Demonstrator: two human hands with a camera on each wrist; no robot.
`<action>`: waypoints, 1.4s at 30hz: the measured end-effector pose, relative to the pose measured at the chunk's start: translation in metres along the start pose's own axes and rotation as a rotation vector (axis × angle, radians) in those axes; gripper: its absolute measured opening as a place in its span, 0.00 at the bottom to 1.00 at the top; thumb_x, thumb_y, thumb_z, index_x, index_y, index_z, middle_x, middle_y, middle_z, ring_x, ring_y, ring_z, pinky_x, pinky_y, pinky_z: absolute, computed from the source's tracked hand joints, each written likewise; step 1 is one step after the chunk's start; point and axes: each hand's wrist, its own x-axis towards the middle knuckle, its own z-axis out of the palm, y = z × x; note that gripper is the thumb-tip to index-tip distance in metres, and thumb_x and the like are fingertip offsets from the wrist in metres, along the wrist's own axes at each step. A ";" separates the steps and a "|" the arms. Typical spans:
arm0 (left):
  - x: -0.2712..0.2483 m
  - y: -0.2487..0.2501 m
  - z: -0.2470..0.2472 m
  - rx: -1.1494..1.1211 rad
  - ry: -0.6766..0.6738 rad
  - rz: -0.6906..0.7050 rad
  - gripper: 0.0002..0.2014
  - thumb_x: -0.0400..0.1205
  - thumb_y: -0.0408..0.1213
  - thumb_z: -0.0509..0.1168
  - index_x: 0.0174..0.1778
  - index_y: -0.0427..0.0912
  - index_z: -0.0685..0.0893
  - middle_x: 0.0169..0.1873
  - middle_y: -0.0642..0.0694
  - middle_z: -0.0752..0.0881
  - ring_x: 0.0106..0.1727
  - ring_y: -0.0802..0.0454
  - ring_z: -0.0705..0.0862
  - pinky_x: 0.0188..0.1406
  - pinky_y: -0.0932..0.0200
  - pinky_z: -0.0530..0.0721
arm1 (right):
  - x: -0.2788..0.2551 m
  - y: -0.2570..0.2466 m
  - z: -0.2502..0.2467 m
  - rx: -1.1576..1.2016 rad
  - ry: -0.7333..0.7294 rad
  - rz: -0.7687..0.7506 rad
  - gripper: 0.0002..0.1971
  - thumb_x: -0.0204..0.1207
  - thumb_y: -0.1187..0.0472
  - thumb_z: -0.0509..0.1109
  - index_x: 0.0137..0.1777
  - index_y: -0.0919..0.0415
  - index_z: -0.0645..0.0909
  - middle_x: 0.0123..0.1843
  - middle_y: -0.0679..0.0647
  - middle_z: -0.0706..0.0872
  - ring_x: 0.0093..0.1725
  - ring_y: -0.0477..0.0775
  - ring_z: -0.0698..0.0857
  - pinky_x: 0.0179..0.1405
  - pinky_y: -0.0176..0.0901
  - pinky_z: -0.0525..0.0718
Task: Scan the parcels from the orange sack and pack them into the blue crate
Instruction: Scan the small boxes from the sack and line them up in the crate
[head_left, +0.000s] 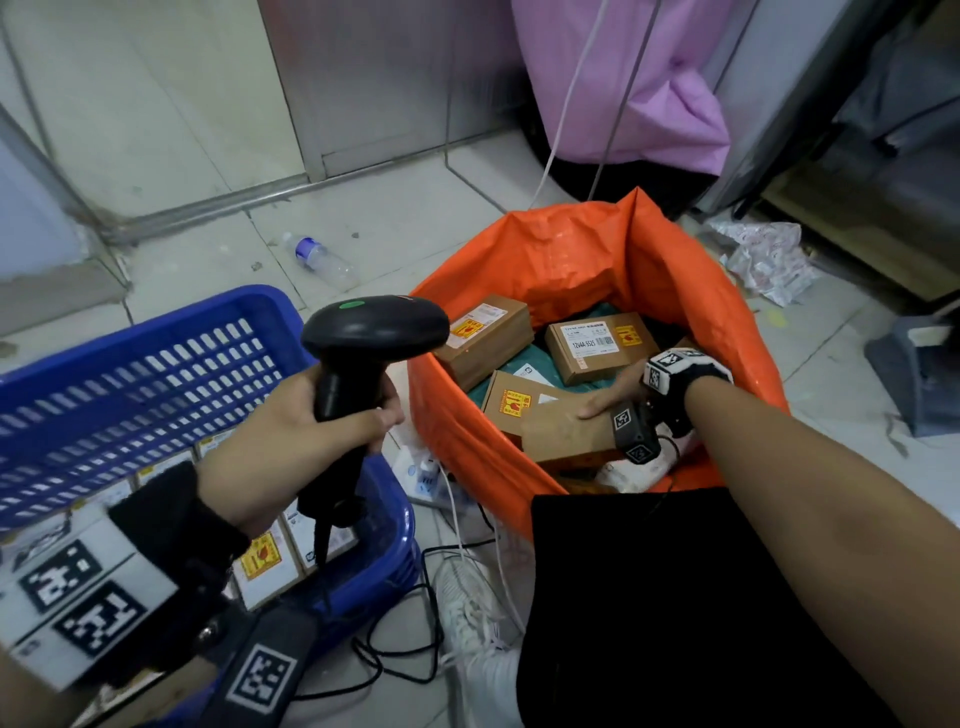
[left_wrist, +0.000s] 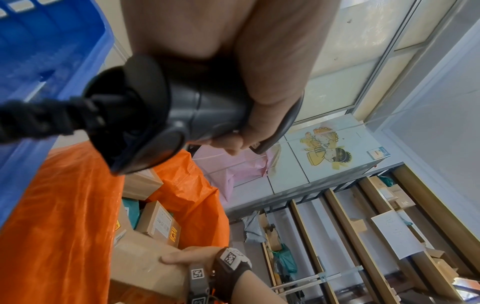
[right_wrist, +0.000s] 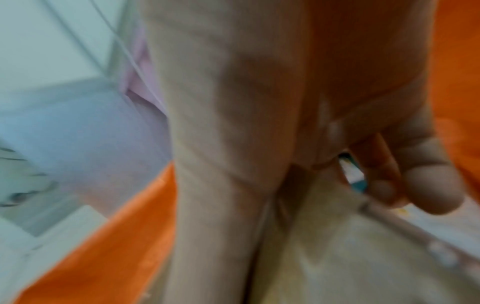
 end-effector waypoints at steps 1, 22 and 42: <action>-0.004 0.003 -0.003 -0.002 0.000 0.003 0.16 0.66 0.42 0.74 0.43 0.37 0.82 0.37 0.41 0.82 0.34 0.52 0.78 0.38 0.61 0.81 | -0.002 -0.006 -0.008 -0.012 0.038 -0.032 0.37 0.59 0.33 0.81 0.60 0.60 0.83 0.54 0.57 0.90 0.50 0.55 0.89 0.53 0.46 0.86; -0.163 -0.010 -0.119 -0.151 0.407 -0.037 0.10 0.74 0.28 0.72 0.47 0.37 0.79 0.35 0.46 0.81 0.31 0.53 0.78 0.35 0.62 0.81 | -0.131 -0.243 0.128 -0.452 0.613 -1.285 0.32 0.59 0.60 0.83 0.62 0.54 0.71 0.62 0.53 0.71 0.45 0.59 0.84 0.42 0.57 0.87; -0.198 -0.064 -0.193 -0.329 0.748 -0.096 0.14 0.82 0.29 0.65 0.63 0.34 0.83 0.61 0.44 0.87 0.63 0.53 0.84 0.62 0.55 0.79 | -0.149 -0.333 0.220 -0.470 0.861 -1.719 0.36 0.63 0.58 0.84 0.64 0.54 0.64 0.66 0.55 0.63 0.48 0.63 0.85 0.30 0.51 0.89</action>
